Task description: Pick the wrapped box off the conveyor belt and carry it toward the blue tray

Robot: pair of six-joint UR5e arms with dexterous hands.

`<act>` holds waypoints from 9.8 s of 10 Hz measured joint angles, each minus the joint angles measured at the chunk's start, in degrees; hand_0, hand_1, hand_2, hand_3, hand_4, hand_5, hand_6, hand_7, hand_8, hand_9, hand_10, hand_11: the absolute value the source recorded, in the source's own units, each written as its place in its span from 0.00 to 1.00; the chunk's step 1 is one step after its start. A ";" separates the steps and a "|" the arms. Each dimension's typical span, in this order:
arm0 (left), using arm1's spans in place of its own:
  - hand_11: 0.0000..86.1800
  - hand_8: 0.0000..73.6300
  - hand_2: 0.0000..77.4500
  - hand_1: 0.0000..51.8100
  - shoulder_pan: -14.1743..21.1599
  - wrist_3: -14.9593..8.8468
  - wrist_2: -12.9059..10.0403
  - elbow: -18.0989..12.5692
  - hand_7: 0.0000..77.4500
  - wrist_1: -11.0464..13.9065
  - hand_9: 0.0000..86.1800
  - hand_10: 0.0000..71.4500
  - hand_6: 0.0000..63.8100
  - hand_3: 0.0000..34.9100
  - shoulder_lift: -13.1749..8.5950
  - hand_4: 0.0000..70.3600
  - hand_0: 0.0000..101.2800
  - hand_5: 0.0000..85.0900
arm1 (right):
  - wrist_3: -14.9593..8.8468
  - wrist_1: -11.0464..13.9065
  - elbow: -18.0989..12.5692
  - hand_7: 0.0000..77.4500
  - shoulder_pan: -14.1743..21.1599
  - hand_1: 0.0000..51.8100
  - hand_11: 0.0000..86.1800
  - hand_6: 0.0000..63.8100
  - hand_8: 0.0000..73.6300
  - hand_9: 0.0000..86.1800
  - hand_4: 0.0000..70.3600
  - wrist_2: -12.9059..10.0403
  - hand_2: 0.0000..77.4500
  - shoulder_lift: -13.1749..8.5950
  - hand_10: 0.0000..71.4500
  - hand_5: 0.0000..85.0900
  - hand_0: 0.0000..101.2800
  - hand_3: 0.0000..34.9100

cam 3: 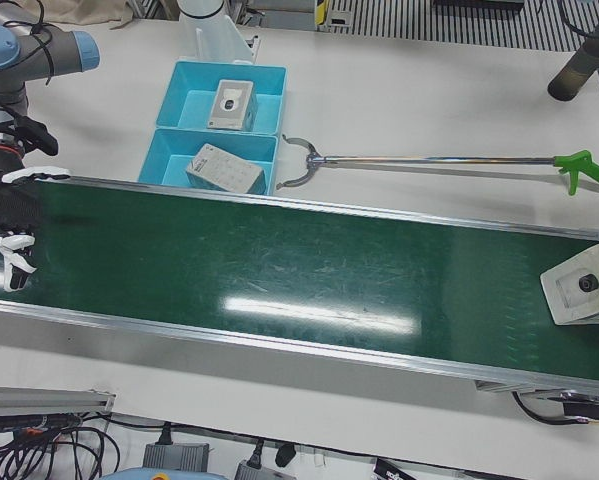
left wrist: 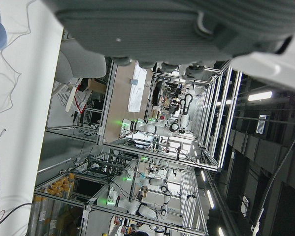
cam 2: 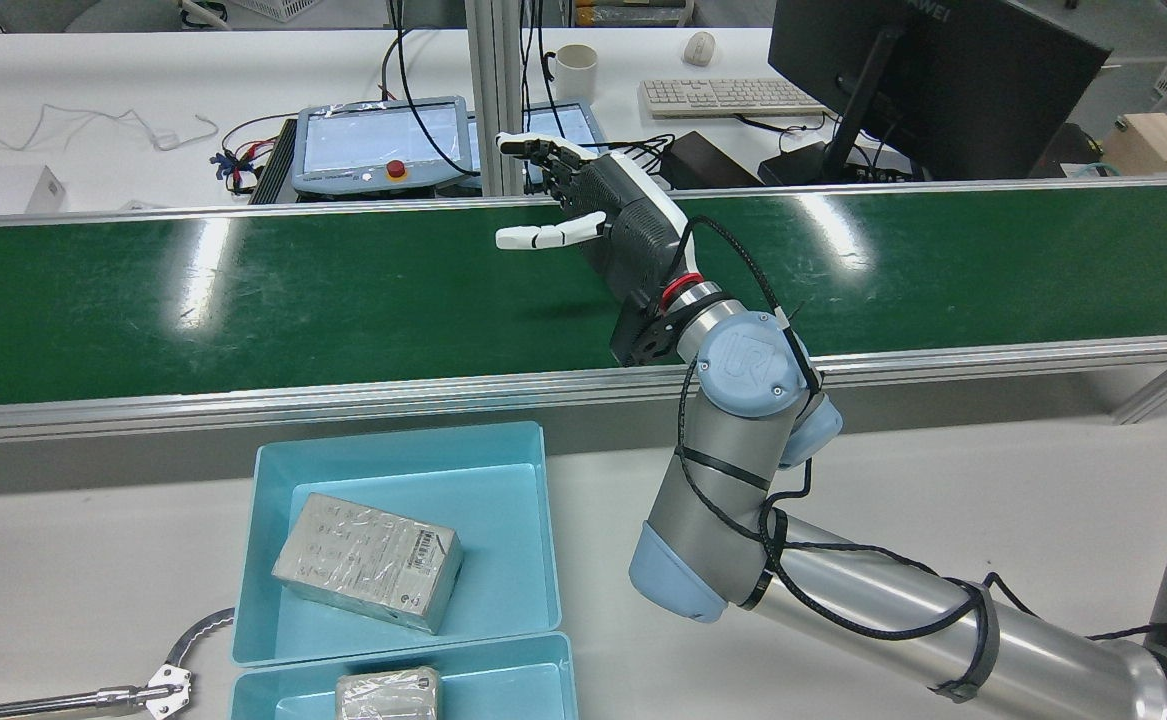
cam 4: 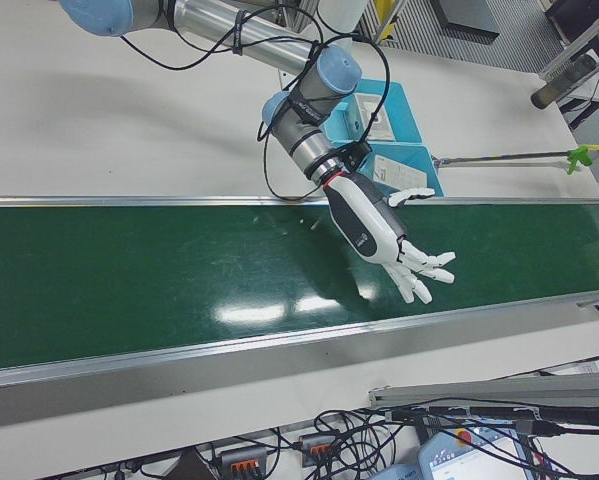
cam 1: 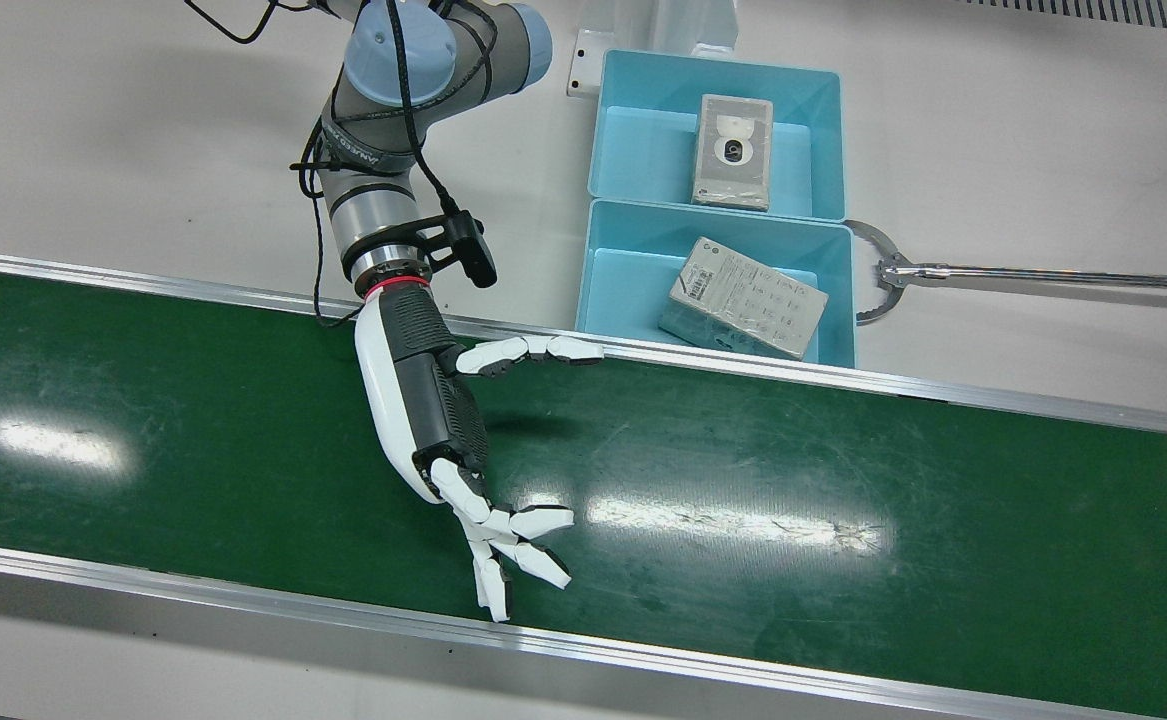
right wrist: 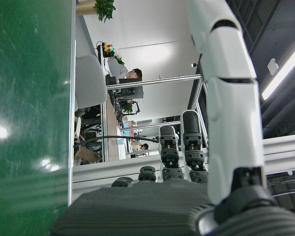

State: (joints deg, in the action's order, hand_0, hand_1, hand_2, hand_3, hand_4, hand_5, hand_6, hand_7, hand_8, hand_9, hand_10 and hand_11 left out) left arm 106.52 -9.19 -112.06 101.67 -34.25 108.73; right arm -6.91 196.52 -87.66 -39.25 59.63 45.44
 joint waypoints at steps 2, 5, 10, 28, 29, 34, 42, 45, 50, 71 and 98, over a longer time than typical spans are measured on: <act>0.01 0.01 0.01 0.00 0.00 0.00 0.00 0.00 0.01 0.00 0.00 0.01 0.01 0.00 0.00 0.00 0.00 0.01 | 0.00 0.50 -0.05 0.13 -0.03 0.35 0.01 0.14 0.02 0.04 0.26 0.01 0.21 0.16 0.00 0.34 0.50 0.00; 0.01 0.01 0.01 0.00 0.00 0.00 0.00 0.00 0.00 0.00 0.00 0.01 0.01 0.00 0.00 0.00 0.00 0.01 | 0.24 3.47 -0.34 0.13 -0.58 0.35 0.01 0.10 0.02 0.04 0.25 0.01 0.19 0.46 0.00 0.34 0.50 0.00; 0.01 0.01 0.01 0.00 0.00 0.00 0.00 0.00 0.00 0.00 0.00 0.01 0.01 0.00 0.00 0.00 0.00 0.01 | 0.39 4.03 -0.23 0.11 -0.80 0.35 0.01 0.12 0.02 0.04 0.23 -0.31 0.20 1.05 0.00 0.35 0.50 0.00; 0.01 0.01 0.01 0.00 0.00 0.00 0.00 0.00 0.01 0.00 0.00 0.00 0.01 0.00 0.00 0.00 0.00 0.01 | 0.36 3.74 -0.16 0.13 -0.35 0.35 0.01 0.13 0.02 0.05 0.22 -0.90 0.21 1.25 0.00 0.35 0.50 0.00; 0.01 0.01 0.01 0.00 0.00 0.00 0.00 0.00 0.01 0.00 0.00 0.01 0.01 0.00 0.00 0.00 0.00 0.01 | 0.42 3.73 -0.36 0.13 -0.49 0.35 0.01 0.13 0.02 0.05 0.22 -0.87 0.23 1.28 0.00 0.35 0.50 0.00; 0.01 0.01 0.01 0.00 0.00 0.00 0.00 0.00 0.01 0.00 0.00 0.01 0.01 0.00 0.00 0.00 0.00 0.01 | 0.43 4.50 -1.58 0.13 -3.91 0.36 0.01 0.13 0.02 0.05 0.25 0.76 0.19 1.48 0.00 0.37 0.51 0.00; 0.01 0.01 0.01 0.00 0.00 0.00 0.00 0.00 0.01 0.00 0.00 0.01 0.01 0.00 0.00 0.00 0.00 0.01 | 0.29 7.18 -1.67 0.12 -5.36 0.27 0.01 0.10 0.03 0.05 0.23 3.90 0.12 0.55 0.00 0.38 0.48 0.00; 0.01 0.01 0.01 0.00 0.00 0.00 0.00 0.00 0.00 0.00 0.00 0.01 0.01 0.00 0.00 0.00 0.00 0.01 | 0.24 6.98 -0.98 0.14 -4.56 0.31 0.01 0.13 0.03 0.05 0.20 3.83 0.15 0.54 0.00 0.38 0.49 0.00; 0.01 0.01 0.01 0.00 0.00 0.00 0.00 0.00 0.01 0.00 0.00 0.01 0.01 0.00 0.00 0.00 0.00 0.01 | 0.39 6.87 -0.70 0.12 -3.94 0.27 0.01 0.12 0.03 0.05 0.21 3.55 0.15 0.70 0.00 0.37 0.48 0.00; 0.01 0.01 0.01 0.00 0.00 0.00 0.00 0.00 0.01 0.00 0.00 0.01 0.01 0.00 0.00 0.00 0.00 0.01 | 0.18 6.40 -0.42 0.13 -0.89 0.29 0.01 0.13 0.01 0.05 0.22 1.98 0.16 0.58 0.00 0.36 0.48 0.00; 0.01 0.01 0.01 0.00 0.00 0.00 0.00 0.00 0.00 0.00 0.00 0.01 0.01 0.00 0.00 0.00 0.00 0.01 | -0.38 20.64 -24.75 0.01 15.33 0.32 0.02 0.02 0.06 0.11 0.19 6.17 0.13 4.09 0.00 0.32 0.48 0.11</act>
State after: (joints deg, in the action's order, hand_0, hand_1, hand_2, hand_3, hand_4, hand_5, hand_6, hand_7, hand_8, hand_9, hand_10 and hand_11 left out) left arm 106.52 -9.18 -112.06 101.67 -34.25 108.73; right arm -7.29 217.16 -112.42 -23.92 65.80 49.53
